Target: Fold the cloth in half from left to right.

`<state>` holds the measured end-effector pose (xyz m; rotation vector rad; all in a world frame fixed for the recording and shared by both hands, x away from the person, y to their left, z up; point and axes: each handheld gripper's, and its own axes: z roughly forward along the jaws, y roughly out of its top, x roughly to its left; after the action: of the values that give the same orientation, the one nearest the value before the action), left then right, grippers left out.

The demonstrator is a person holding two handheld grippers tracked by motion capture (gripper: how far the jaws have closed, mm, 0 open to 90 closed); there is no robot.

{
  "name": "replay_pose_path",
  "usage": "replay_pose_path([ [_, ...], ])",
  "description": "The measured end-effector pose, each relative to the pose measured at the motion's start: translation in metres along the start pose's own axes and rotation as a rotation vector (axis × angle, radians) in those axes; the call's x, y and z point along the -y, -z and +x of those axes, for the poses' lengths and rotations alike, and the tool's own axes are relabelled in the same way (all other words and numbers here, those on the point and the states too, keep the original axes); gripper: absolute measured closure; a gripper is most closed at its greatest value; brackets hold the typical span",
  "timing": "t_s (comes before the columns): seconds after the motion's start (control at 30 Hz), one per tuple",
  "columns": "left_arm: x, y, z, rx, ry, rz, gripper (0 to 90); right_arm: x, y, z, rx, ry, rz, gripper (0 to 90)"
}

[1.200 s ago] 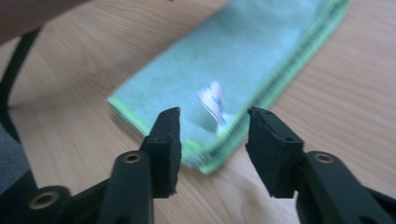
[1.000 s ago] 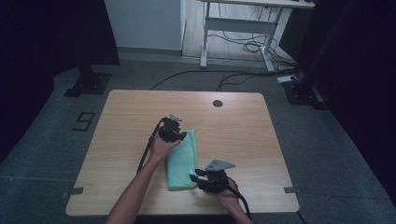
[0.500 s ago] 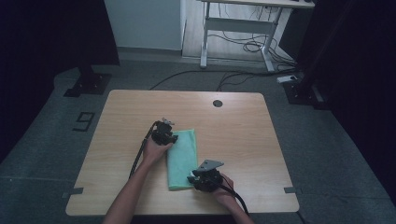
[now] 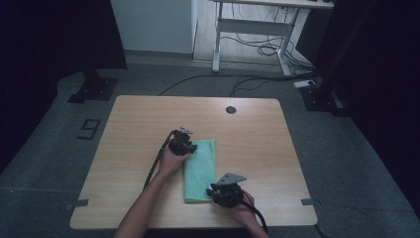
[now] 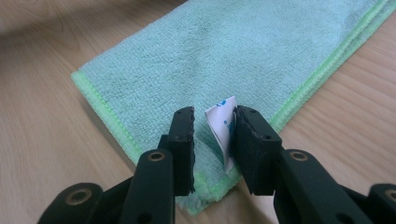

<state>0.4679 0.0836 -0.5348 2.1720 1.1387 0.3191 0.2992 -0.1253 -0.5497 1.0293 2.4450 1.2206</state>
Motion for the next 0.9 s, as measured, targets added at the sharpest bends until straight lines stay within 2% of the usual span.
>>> replay_pose_path([
  [0.1,-0.003,-0.003,-0.008,0.003,-0.028,0.008,67.7,0.005,0.006,0.0,0.009,-0.005,0.004,67.9],
  [0.17,-0.003,-0.003,-0.009,0.007,-0.029,0.01,67.3,0.006,0.009,-0.001,0.006,-0.016,0.005,67.8],
  [0.37,-0.005,0.007,0.001,0.02,-0.011,-0.01,66.4,0.002,0.009,-0.002,-0.015,-0.043,0.009,60.8],
  [0.53,-0.007,0.008,0.005,0.024,-0.02,-0.009,67.1,-0.01,0.01,-0.005,0.006,-0.062,-0.066,55.6],
  [0.6,-0.007,0.006,0.004,0.026,-0.026,0.001,67.3,-0.02,0.008,-0.007,-0.002,-0.067,-0.085,55.6],
  [0.73,-0.006,0.0,0.003,0.028,-0.025,0.017,67.8,-0.042,-0.005,-0.009,-0.005,-0.04,-0.097,56.5],
  [0.8,-0.005,-0.001,0.004,0.03,-0.019,0.015,68.2,-0.053,-0.017,-0.01,0.001,-0.023,-0.09,57.3],
  [0.9,-0.005,-0.001,0.005,0.032,-0.015,0.017,68.7,-0.066,-0.036,-0.015,0.014,-0.022,-0.082,58.5],
])
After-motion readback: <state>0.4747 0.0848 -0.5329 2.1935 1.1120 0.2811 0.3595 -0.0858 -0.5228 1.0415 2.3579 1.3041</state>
